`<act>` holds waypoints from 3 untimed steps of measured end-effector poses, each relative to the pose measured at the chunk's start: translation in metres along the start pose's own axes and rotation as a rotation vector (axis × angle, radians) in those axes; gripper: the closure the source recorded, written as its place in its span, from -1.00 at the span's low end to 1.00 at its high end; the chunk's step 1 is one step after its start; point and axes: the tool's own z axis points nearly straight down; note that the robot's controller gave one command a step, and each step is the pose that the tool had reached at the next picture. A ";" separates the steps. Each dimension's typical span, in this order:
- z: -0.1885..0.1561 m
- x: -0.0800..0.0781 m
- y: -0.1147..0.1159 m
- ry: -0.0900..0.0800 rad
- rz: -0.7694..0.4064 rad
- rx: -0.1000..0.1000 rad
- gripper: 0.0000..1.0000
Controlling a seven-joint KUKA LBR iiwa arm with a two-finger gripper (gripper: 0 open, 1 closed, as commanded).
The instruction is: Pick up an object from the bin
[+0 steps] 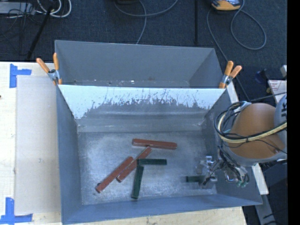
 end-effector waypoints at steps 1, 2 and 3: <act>-0.005 0.000 0.001 0.000 -0.005 0.000 1.00; -0.028 -0.001 0.001 -0.002 -0.010 0.001 1.00; -0.106 -0.003 0.001 -0.008 -0.011 0.002 1.00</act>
Offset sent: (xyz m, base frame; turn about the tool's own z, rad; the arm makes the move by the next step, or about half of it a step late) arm -0.0002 -0.0001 0.0058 0.0000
